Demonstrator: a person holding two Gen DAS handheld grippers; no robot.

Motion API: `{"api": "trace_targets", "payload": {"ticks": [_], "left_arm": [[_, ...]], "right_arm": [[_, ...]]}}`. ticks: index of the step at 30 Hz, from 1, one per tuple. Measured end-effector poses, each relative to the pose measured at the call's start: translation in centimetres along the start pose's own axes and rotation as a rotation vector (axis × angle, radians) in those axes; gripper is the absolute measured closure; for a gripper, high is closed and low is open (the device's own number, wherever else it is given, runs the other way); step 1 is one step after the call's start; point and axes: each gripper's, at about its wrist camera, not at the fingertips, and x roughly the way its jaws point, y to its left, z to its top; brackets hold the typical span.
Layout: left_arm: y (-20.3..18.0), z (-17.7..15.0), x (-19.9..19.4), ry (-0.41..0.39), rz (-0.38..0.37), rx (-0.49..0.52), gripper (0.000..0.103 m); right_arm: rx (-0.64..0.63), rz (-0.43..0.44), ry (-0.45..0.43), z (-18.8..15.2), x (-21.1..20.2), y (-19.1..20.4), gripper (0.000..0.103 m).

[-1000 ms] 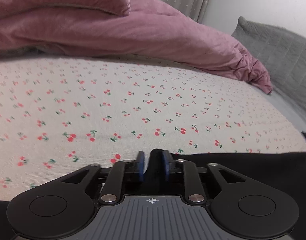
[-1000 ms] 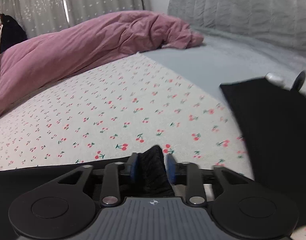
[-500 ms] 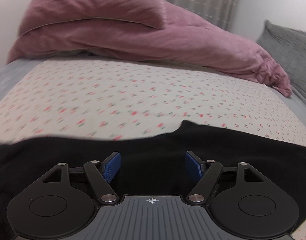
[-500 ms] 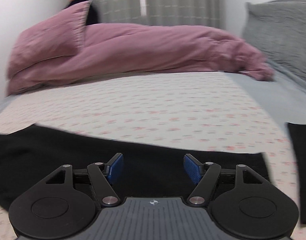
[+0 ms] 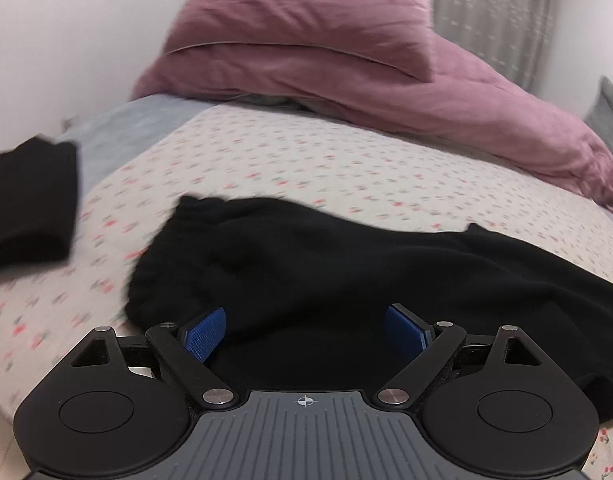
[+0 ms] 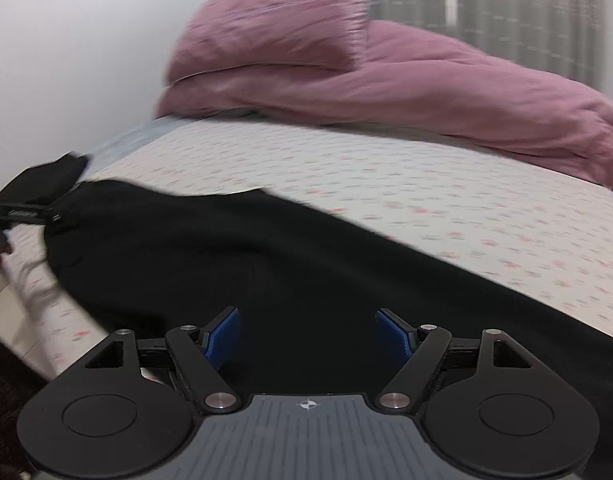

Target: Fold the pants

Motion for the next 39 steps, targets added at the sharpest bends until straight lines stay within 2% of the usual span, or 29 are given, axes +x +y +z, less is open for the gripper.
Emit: {"api": "trace_targets", "payload": {"ticks": [2, 6, 9, 11, 12, 13, 14, 16, 18, 19, 21, 23, 25, 27, 30, 32, 36, 39], "left_arm": [[1.2, -0.5, -0.4, -0.003, 0.004, -0.031, 0.014], [3.1, -1.2, -1.1, -0.036, -0.036, -0.132, 0.014], [3.2, -1.6, -1.9, -0.086, 0.057, -0.124, 0.016], [3.6, -1.8, -2.0, -0.1, 0.078, -0.13, 0.018], [3.8, -1.8, -1.9, -0.098, 0.064, -0.139, 0.027], [4.1, -1.8, -1.6, -0.092, 0.044, -0.148, 0.043], [4.3, -1.8, -1.3, -0.083, 0.033, -0.159, 0.051], [4.5, -2.0, -0.5, -0.059, 0.045, -0.167, 0.078], [4.4, -2.2, -0.2, -0.052, 0.083, -0.144, 0.093], [4.2, -2.3, -0.2, -0.054, 0.083, -0.129, 0.097], [4.0, -2.4, -0.7, -0.088, 0.08, -0.12, 0.099], [3.8, -2.4, -1.6, -0.143, 0.109, -0.101, 0.099], [4.0, -2.3, -2.0, -0.167, 0.149, -0.114, 0.097], [4.3, -2.2, -1.5, -0.132, 0.202, -0.115, 0.097], [4.1, -2.3, 0.5, 0.0, 0.227, -0.041, 0.091], [3.5, -2.5, 0.1, -0.018, 0.246, 0.002, 0.088], [2.6, -2.0, -2.4, -0.134, 0.291, 0.028, 0.058], [0.8, -1.3, -4.0, -0.235, 0.251, 0.072, 0.045]], "right_arm": [[-0.038, 0.024, 0.012, 0.2, 0.7, 1.3, 0.028], [-0.125, 0.07, 0.015, 0.0, 1.8, 3.8, 0.031], [-0.163, 0.111, 0.01, -0.2, 2.1, 5.1, 0.033], [-0.178, 0.128, 0.019, -0.1, 2.6, 5.7, 0.033], [-0.183, 0.132, 0.025, -0.1, 2.7, 6.0, 0.033], [-0.188, 0.132, 0.033, -0.2, 2.9, 6.2, 0.034], [-0.191, 0.13, 0.04, -0.3, 3.1, 6.1, 0.034], [-0.192, 0.118, 0.056, -0.4, 3.6, 6.1, 0.034], [-0.184, 0.112, 0.07, -0.4, 4.0, 6.0, 0.034], [-0.178, 0.112, 0.075, -0.4, 4.1, 5.9, 0.034], [-0.165, 0.118, 0.084, -0.5, 4.1, 5.6, 0.033], [-0.16, 0.136, 0.103, -0.7, 4.3, 5.5, 0.033], [-0.158, 0.157, 0.146, -0.9, 4.7, 5.5, 0.033], [-0.166, 0.172, 0.213, -1.5, 5.3, 5.4, 0.033], [-0.227, 0.171, 0.251, -2.1, 5.3, 6.0, 0.033], [-0.229, 0.198, 0.251, -1.8, 4.5, 6.1, 0.033], [-0.189, 0.221, 0.146, -0.8, 2.2, 5.5, 0.033], [-0.093, 0.19, 0.067, 0.3, 1.7, 4.3, 0.033]]}}
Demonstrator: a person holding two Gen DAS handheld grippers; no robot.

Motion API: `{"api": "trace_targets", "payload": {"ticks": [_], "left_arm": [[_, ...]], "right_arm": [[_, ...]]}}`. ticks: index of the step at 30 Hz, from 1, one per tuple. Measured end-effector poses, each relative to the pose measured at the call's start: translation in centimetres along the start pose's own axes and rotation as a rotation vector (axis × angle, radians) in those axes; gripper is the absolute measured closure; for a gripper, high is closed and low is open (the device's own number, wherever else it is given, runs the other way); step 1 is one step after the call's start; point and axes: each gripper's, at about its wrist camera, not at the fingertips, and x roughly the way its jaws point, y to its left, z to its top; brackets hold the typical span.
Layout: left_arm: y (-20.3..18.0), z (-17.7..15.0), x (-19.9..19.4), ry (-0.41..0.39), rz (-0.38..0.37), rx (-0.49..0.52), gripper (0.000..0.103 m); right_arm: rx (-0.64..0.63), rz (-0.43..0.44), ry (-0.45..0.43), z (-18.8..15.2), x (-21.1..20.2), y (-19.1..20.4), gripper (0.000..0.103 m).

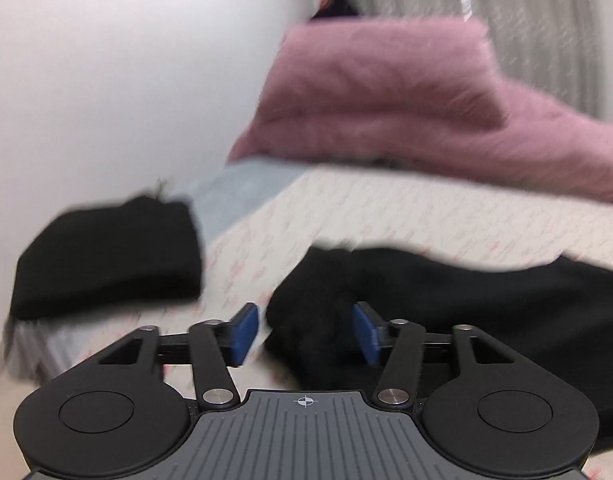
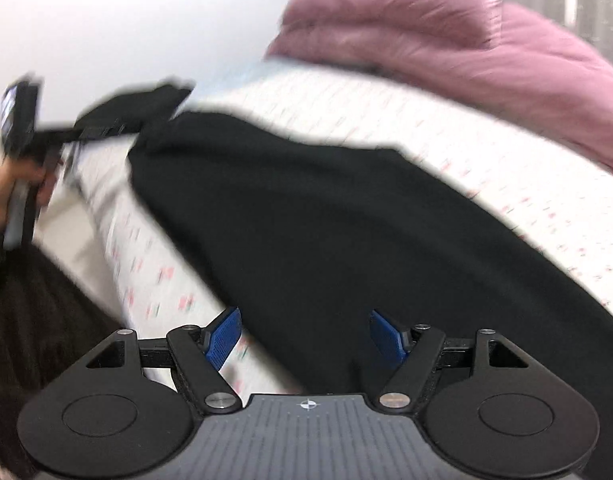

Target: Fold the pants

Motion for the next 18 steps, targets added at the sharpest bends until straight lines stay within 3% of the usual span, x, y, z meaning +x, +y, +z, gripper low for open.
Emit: {"api": "trace_targets", "payload": {"ticks": [2, 5, 10, 15, 18], "left_arm": [[-2.1, 0.9, 0.0, -0.01, -0.106, 0.049, 0.04], [-6.2, 1.9, 1.1, 0.048, -0.278, 0.123, 0.04], [-13.7, 0.8, 3.0, 0.088, -0.527, 0.248, 0.04], [-19.0, -1.2, 4.0, 0.082, -0.658, 0.367, 0.04], [-20.3, -1.9, 5.0, 0.094, -0.685, 0.426, 0.04]], "right_arm": [[0.082, -0.034, -0.04, 0.6, 0.3, -1.1, 0.033], [0.169, -0.084, -0.061, 1.2, 1.9, -2.2, 0.033], [0.188, -0.146, -0.059, 1.7, 4.9, -2.5, 0.033], [0.111, -0.223, -0.08, 1.8, 6.6, -3.4, 0.033], [0.08, -0.228, -0.055, 1.4, 7.4, -4.7, 0.033]]}}
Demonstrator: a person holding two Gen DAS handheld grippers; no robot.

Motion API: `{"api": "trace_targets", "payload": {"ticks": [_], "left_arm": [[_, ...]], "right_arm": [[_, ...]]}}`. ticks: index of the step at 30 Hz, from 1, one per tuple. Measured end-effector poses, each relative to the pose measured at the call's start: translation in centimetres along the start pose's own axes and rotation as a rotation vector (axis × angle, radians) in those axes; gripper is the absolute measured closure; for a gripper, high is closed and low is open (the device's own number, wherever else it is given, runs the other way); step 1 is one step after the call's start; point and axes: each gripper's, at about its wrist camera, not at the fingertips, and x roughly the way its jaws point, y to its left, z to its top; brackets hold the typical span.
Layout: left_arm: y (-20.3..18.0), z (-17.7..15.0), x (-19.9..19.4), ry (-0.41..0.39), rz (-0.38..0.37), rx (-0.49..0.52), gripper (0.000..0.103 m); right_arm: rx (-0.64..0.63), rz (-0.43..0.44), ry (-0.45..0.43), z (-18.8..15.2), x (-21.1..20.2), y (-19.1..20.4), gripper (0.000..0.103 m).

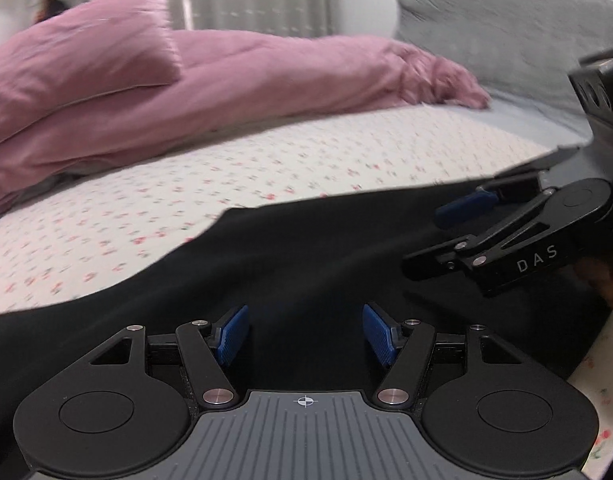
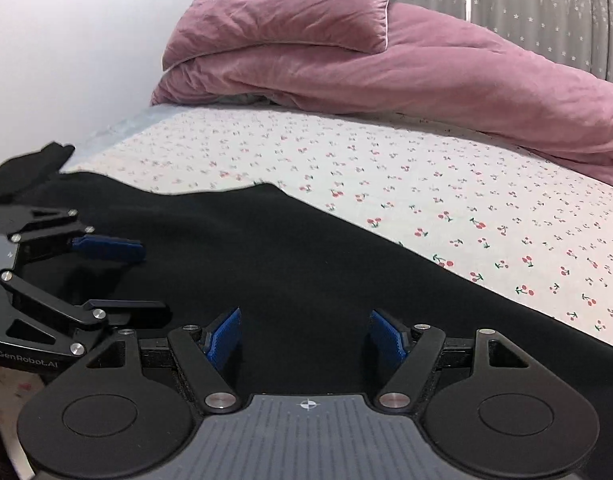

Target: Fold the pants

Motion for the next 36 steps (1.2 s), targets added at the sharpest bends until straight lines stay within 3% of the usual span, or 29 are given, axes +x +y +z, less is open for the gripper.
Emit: {"api": "trace_targets", "payload": {"ticks": [4, 9, 17, 22, 25, 30, 33, 36], "left_arm": [[0.6, 0.0, 1.5, 0.108, -0.088, -0.021, 0.039], [-0.2, -2.2, -0.9, 0.094, -0.146, 0.094, 0.036], [1.1, -5.5, -5.1, 0.077, -0.212, 0.048, 0.036], [2.3, -4.5, -5.6, 0.12, -0.282, 0.007, 0.036], [2.6, -3.2, -5.2, 0.069, -0.319, -0.026, 0.034], [2.6, -1.1, -2.6, 0.038, -0.271, -0.046, 0.032], [3.2, -1.0, -0.9, 0.102, -0.229, -0.061, 0.032], [2.9, -1.8, -0.8, 0.136, -0.211, 0.006, 0.031]], "right_arm": [[-0.106, 0.017, 0.06, -0.9, 0.0, -0.7, 0.031], [-0.135, 0.061, 0.074, -3.2, -2.9, -1.4, 0.029], [-0.153, 0.079, 0.057, -7.0, -7.6, -3.4, 0.026], [-0.105, 0.019, 0.084, -7.1, -9.2, -5.1, 0.026], [-0.087, -0.076, 0.02, -6.4, -10.0, -6.5, 0.026], [0.034, -0.191, 0.047, -5.8, -8.9, -10.5, 0.026], [0.063, -0.25, 0.112, -6.7, -7.8, -12.7, 0.026], [0.146, -0.225, 0.11, -7.9, -8.9, -15.4, 0.023]]}}
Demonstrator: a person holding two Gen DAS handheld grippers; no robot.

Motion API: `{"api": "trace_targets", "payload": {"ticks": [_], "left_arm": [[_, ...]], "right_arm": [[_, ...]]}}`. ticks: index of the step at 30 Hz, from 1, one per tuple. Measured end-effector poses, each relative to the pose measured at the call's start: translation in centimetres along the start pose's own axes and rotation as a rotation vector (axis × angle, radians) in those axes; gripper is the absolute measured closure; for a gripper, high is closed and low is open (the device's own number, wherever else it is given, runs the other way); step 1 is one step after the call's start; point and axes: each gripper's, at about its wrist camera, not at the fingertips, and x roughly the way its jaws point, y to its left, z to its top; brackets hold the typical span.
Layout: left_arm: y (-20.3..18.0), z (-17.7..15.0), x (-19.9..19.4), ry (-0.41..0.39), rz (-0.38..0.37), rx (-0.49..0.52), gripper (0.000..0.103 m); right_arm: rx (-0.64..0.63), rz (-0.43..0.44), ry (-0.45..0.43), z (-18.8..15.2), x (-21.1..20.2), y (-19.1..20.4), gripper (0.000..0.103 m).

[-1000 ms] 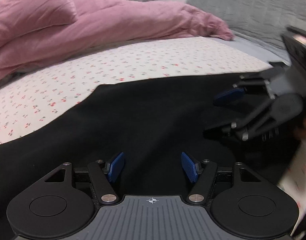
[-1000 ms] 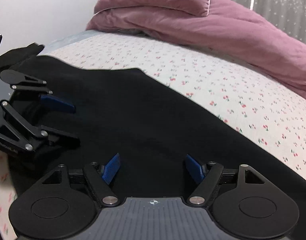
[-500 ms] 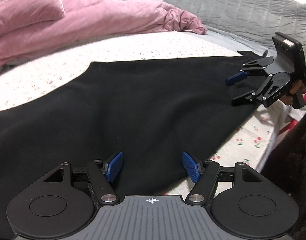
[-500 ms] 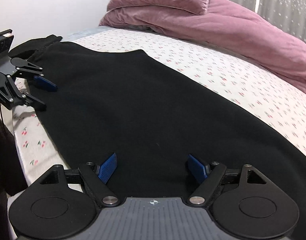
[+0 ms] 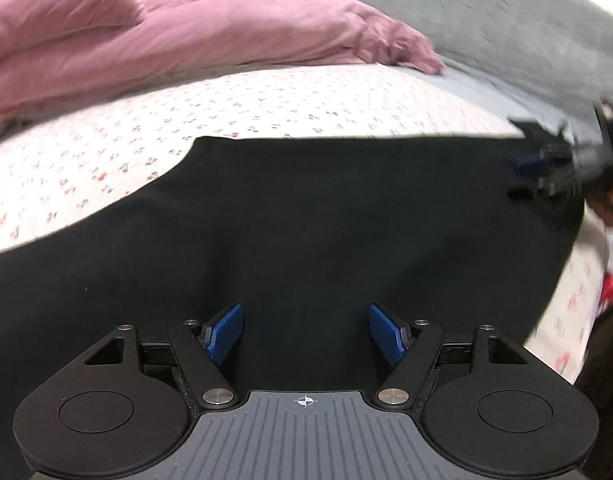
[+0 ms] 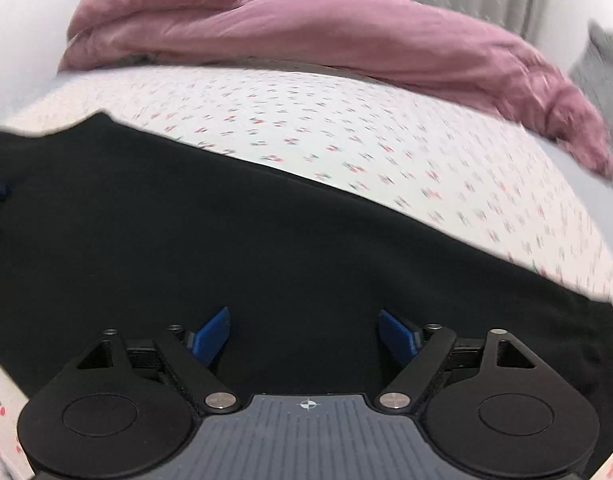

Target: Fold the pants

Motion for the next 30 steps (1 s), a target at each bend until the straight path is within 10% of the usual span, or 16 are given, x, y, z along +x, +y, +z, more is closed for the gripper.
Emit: {"api": "trace_targets", "payload": {"ticks": [7, 17, 22, 30], "left_arm": [[-1.9, -1.8, -2.0, 0.046, -0.005, 0.099, 0.025], [-3.0, 0.6, -3.2, -0.143, -0.059, -0.066, 0.021], [-4.4, 2.4, -1.1, -0.108, -0.03, -0.117, 0.021], [-4.2, 3.4, 1.7, 0.002, -0.014, -0.266, 0.02]], "right_arm": [[0.02, -0.027, 0.068, -1.2, -1.9, -1.7, 0.023], [0.285, -0.228, -0.056, -1.1, -6.0, -5.2, 0.023], [0.47, -0.322, -0.07, -3.0, -7.3, -8.4, 0.023], [0.788, -0.204, 0.013, -6.4, -7.3, -11.8, 0.033]]}}
